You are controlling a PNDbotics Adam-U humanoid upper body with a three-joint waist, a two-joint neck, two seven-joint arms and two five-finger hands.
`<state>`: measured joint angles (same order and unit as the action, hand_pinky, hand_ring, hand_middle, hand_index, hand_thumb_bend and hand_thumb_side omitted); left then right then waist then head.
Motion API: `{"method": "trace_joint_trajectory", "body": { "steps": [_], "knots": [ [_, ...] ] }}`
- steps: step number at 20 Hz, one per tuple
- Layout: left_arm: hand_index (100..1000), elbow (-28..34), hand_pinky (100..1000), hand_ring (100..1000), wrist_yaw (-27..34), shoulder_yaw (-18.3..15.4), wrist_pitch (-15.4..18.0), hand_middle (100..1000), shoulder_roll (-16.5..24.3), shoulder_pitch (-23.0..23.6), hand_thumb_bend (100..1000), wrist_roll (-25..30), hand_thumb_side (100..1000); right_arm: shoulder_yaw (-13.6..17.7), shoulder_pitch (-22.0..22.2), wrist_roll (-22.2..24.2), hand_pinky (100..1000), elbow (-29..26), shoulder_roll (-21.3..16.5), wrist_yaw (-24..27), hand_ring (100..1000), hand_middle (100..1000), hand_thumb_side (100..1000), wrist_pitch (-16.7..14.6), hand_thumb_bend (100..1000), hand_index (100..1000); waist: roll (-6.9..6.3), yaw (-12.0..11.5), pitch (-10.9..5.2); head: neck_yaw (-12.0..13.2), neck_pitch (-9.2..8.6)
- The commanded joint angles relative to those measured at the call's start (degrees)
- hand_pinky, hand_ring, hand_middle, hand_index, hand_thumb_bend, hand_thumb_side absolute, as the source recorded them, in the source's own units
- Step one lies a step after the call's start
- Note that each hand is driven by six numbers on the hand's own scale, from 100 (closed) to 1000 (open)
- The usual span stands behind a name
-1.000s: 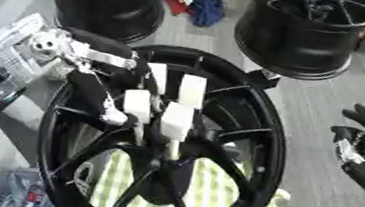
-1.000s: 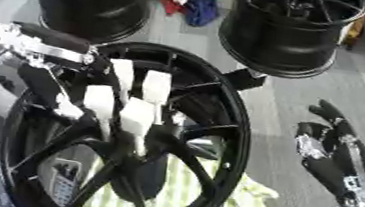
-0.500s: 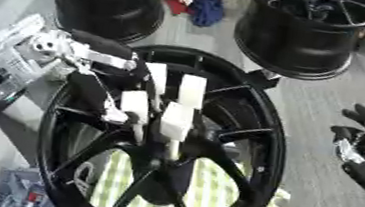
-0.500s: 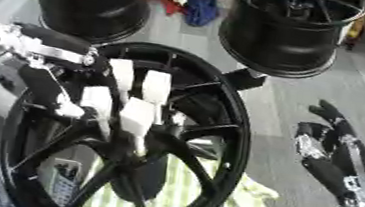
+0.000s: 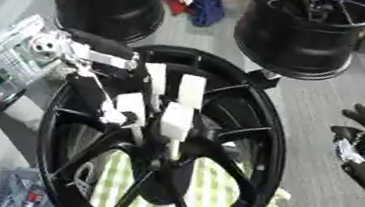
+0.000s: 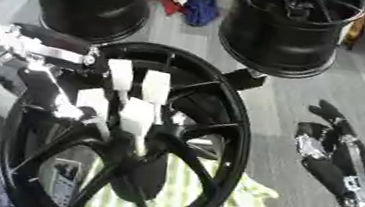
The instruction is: Pull the pin out of the wheel hub.
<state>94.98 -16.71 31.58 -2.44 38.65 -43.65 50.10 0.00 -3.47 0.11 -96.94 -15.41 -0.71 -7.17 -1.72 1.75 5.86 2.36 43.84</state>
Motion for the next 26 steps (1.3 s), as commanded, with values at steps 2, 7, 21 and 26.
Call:
{"method": "trace_joint_trajectory", "body": {
  "steps": [2,7,21,26],
  "knots": [
    [681,1.0,255,465,-0.3,-0.7,0.2,494,0.9,-0.9,100,-1.9,222,0.3,-0.4,0.2,823,-0.5,-0.9,-0.2,748,859,277,-0.1,100,954,0.06,-0.1,-0.7,0.0,0.28],
    [669,1.5,238,453,-0.7,-1.3,0.4,480,1.1,-1.3,100,-3.6,201,0.3,-0.4,0.2,823,-0.4,-0.9,-0.2,748,859,277,-0.1,100,954,0.03,0.0,-0.71,0.1,0.28],
    [668,8.4,224,450,4.2,-10.3,-0.1,476,7.9,-3.0,100,-3.8,193,0.5,-0.1,0.1,823,-0.3,-1.1,-0.3,747,859,275,-0.1,100,954,-0.13,-0.3,-1.03,-0.4,0.28],
    [670,10.0,216,448,5.2,-16.0,0.1,475,12.0,-1.6,100,-6.9,186,0.7,0.0,0.0,824,-0.3,-1.1,-0.3,747,859,275,-0.2,100,954,-0.14,-0.5,-1.13,-0.6,0.28]
  ]
}}
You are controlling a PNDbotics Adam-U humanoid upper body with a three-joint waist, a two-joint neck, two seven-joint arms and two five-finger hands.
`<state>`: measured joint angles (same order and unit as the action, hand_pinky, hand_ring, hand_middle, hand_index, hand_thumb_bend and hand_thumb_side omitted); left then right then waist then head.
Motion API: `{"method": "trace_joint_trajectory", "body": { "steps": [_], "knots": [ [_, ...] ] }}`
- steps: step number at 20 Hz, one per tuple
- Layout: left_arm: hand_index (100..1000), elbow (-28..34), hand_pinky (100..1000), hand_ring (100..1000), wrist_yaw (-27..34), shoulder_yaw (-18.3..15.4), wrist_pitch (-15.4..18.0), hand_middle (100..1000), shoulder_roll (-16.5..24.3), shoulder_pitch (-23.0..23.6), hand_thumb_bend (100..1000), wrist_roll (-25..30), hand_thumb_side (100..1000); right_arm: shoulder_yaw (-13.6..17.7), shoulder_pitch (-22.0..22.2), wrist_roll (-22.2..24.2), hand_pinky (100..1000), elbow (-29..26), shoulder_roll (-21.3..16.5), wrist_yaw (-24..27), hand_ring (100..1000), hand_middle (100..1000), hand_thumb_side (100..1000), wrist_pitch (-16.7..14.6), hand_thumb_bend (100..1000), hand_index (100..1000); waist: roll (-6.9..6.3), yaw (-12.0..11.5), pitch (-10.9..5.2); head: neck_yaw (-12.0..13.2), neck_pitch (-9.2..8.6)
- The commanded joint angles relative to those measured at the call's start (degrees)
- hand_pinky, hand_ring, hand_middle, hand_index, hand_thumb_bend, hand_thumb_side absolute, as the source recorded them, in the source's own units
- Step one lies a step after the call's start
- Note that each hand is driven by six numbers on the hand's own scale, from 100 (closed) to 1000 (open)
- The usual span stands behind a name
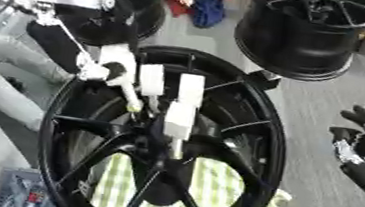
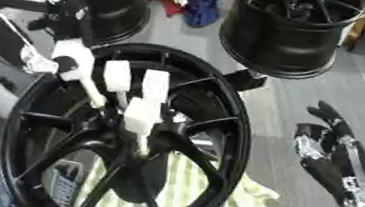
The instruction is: Pull the pin out of the wheel hub.
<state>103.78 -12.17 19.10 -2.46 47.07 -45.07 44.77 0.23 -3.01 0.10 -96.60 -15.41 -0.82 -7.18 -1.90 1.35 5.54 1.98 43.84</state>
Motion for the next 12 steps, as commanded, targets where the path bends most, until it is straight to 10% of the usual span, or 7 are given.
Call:
{"method": "trace_joint_trajectory", "body": {
  "steps": [1,12],
  "knots": [
    [670,1.2,216,449,0.7,-4.8,0.3,475,4.6,0.5,100,-2.4,185,0.5,-0.4,0.0,824,-0.6,-1.1,-0.2,747,859,275,-0.2,100,954,0.02,-0.2,-0.82,-0.3,0.28],
    [669,-12.2,203,448,-3.3,-20.7,-1.4,473,12.5,16.8,100,-14.8,174,1.1,-0.4,-0.6,824,-0.5,-1.1,-0.3,747,859,274,-0.2,100,954,0.01,-0.8,-0.5,-1.2,0.28]
  ]
}}
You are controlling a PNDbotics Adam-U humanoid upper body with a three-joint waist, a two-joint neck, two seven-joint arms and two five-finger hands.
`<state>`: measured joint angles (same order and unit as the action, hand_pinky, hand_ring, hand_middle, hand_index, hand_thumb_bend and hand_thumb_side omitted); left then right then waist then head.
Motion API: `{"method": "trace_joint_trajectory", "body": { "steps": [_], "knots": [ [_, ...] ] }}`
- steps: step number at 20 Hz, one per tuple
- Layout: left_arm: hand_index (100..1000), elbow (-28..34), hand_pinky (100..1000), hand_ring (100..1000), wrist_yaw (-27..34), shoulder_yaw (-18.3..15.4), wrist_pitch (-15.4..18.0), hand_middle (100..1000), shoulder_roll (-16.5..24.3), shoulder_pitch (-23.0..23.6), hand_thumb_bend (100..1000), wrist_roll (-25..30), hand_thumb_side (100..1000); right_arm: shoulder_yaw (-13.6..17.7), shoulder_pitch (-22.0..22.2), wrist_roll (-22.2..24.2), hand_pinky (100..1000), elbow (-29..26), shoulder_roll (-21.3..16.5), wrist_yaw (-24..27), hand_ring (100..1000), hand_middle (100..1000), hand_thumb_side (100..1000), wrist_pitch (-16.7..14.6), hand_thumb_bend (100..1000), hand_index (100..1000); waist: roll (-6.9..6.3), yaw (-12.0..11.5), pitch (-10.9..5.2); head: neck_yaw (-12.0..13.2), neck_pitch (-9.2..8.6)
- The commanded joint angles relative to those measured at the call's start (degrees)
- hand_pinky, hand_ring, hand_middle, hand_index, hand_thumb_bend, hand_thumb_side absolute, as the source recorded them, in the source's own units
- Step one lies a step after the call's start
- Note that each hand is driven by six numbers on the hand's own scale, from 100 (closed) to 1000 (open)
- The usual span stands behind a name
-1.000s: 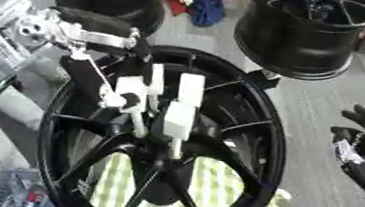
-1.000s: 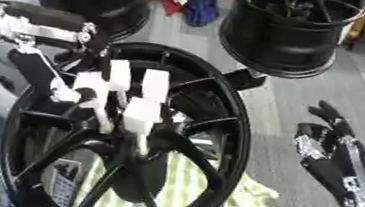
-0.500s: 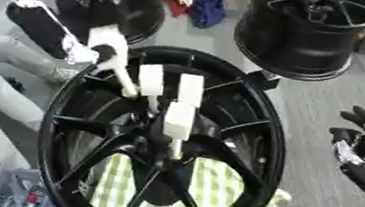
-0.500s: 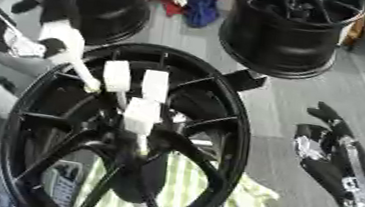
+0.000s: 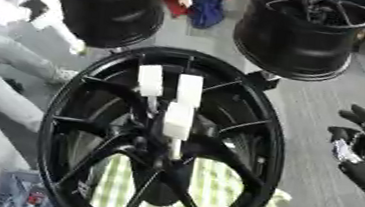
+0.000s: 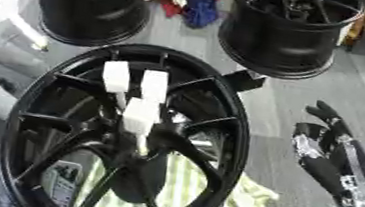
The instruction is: Pull the pin out of the wheel hub.
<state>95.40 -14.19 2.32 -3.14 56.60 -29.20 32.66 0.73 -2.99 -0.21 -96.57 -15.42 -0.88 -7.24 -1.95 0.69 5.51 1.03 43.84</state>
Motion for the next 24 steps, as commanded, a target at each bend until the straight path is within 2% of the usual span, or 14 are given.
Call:
{"method": "trace_joint_trajectory", "body": {
  "steps": [1,5,6,7,8,10,12,14,17,20,21,22,23,24],
  "knots": [
    [671,-6.3,207,450,-2.0,-5.0,-1.2,475,3.0,2.3,100,-3.8,173,0.6,-0.4,-0.3,824,-0.5,-1.1,-0.3,747,859,274,-0.1,100,954,0.12,-0.2,-0.42,-0.4,0.28],
    [701,-15.4,271,479,-6.3,-8.0,-2.5,505,1.2,6.3,100,-6.9,162,0.7,-0.6,-0.4,824,-0.6,-1.0,-0.3,747,859,273,-0.1,100,954,0.39,-0.5,-0.21,-0.6,0.28],
    [735,-17.3,352,531,-7.0,-8.4,-2.6,550,0.6,7.0,113,-7.5,169,0.7,-0.6,-0.3,824,-0.6,-1.0,-0.3,747,859,274,-0.1,100,954,0.47,-0.6,-0.16,-0.7,0.28],
    [754,-19.5,405,571,-7.6,-8.9,-2.7,586,-0.2,7.7,163,-8.2,183,0.7,-0.7,-0.3,824,-0.6,-1.0,-0.3,747,859,274,-0.1,100,954,0.57,-0.6,-0.11,-0.7,0.28],
    [790,-21.4,477,637,-8.3,-9.2,-2.6,641,-0.8,8.3,326,-9.0,286,0.7,-0.7,-0.3,824,-0.7,-1.0,-0.3,747,859,274,-0.1,100,954,0.65,-0.6,-0.07,-0.6,0.28],
    [843,-24.8,603,753,-10.3,-9.9,-2.4,751,-2.4,9.4,563,-10.9,500,0.7,-0.8,-0.3,824,-0.7,-0.9,-0.2,747,859,273,-0.1,100,954,0.8,-0.6,-0.02,-0.6,0.28],
    [870,-27.6,669,810,-10.5,-10.6,-1.8,798,-4.4,10.6,669,-13.4,612,0.7,-0.9,-0.3,824,-0.7,-0.9,-0.2,747,859,273,-0.1,100,954,0.99,-0.6,0.09,-0.7,0.28],
    [876,-29.5,701,843,-10.0,-11.1,-1.4,829,-6.3,11.6,710,-16.5,667,0.7,-1.0,-0.3,824,-0.8,-0.8,-0.2,747,859,273,-0.1,100,954,1.22,-0.6,0.22,-0.6,0.28],
    [881,-31.0,714,863,-9.7,-11.8,-1.4,853,-8.6,12.8,728,-20.8,706,0.8,-1.0,-0.4,824,-0.8,-0.6,-0.2,747,859,273,0.0,100,954,1.4,-0.5,0.32,-0.4,0.28],
    [871,-31.3,693,846,-9.2,-12.4,-1.7,833,-10.2,13.7,691,-25.4,705,0.7,-1.0,-0.4,824,-0.8,-0.5,-0.1,747,858,273,-0.1,100,954,1.53,-0.5,0.34,-0.5,0.28],
    [858,-31.0,662,824,-8.7,-12.6,-1.7,807,-10.6,13.8,638,-26.9,689,0.8,-1.0,-0.4,824,-0.8,-0.4,-0.1,747,858,273,-0.1,100,954,1.56,-0.6,0.32,-0.5,0.28],
    [853,-30.5,650,818,-8.0,-12.7,-1.6,799,-11.1,14.0,674,-28.3,721,0.8,-1.0,-0.4,824,-0.8,-0.4,-0.1,747,858,273,-0.1,100,954,1.57,-0.6,0.31,-0.4,0.28],
    [842,-29.7,634,806,-7.2,-12.9,-1.3,784,-11.6,14.2,558,-29.8,671,0.8,-1.0,-0.4,824,-0.8,-0.4,-0.1,747,858,273,-0.1,100,954,1.59,-0.6,0.31,-0.4,0.28],
    [834,-28.8,619,797,-6.1,-13.1,-1.1,774,-12.2,14.4,526,-31.2,663,0.8,-1.0,-0.4,824,-0.8,-0.4,-0.1,747,858,273,0.0,100,954,1.6,-0.7,0.31,-0.5,0.28]
  ]
}}
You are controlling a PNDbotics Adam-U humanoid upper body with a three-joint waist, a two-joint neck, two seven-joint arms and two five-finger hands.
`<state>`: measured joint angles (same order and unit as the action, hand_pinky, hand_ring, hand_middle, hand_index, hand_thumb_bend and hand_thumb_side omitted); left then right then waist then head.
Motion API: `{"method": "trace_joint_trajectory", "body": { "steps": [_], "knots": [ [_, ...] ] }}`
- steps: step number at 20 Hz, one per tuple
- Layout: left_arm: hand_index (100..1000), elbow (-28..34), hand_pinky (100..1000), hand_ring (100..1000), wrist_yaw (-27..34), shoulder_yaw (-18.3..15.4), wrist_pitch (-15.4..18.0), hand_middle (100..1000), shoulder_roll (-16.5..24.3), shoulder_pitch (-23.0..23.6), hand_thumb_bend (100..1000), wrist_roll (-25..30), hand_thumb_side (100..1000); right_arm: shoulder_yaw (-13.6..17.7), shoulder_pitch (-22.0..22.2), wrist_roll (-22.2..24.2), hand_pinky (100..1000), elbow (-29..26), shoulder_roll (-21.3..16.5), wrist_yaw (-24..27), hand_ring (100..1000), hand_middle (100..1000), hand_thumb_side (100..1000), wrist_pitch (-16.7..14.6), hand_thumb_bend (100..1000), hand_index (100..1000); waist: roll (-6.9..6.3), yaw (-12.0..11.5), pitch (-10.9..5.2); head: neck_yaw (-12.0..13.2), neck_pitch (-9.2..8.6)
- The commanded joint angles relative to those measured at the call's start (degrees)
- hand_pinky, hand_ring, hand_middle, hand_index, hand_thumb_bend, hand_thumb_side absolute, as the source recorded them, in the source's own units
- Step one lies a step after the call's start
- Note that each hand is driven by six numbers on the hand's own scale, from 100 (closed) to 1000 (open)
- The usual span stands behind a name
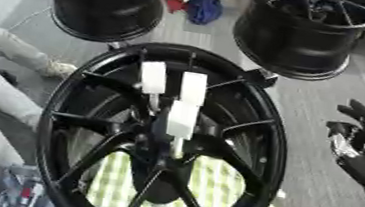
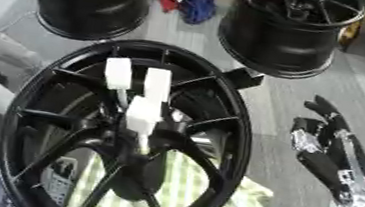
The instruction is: Pull the pin out of the wheel hub.
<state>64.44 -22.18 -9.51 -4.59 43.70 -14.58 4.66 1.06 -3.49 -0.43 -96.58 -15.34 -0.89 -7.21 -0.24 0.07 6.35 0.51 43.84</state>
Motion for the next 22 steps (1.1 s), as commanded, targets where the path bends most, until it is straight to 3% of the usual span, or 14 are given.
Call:
{"method": "trace_joint_trajectory", "body": {
  "steps": [1,5,14,22],
  "knots": [
    [828,3.5,606,792,3.1,-1.4,0.8,767,-0.1,0.0,494,-4.5,657,0.4,-0.5,-0.2,824,-0.7,-0.4,-0.1,747,858,273,-0.1,100,954,-0.09,-0.1,-0.51,0.1,0.28],
    [790,11.0,549,752,7.5,-2.2,2.3,720,-4.6,1.2,332,-9.3,635,0.3,-0.5,-0.1,824,-0.7,-0.1,0.0,747,857,272,-0.1,100,954,0.16,-0.3,-0.36,0.1,0.28],
    [758,27.0,518,744,12.7,-2.6,4.0,698,-22.2,3.3,291,-19.1,626,-0.1,-0.9,0.4,824,-0.5,0.6,0.2,747,856,271,-0.2,100,954,0.75,-0.6,0.22,0.1,0.28],
    [751,30.4,512,740,15.6,-1.3,5.7,689,-30.6,4.1,274,-20.3,617,-0.3,-1.1,0.7,825,-0.4,0.9,0.3,747,856,269,-0.2,100,954,0.8,-0.2,0.45,0.0,0.28]
  ]
}}
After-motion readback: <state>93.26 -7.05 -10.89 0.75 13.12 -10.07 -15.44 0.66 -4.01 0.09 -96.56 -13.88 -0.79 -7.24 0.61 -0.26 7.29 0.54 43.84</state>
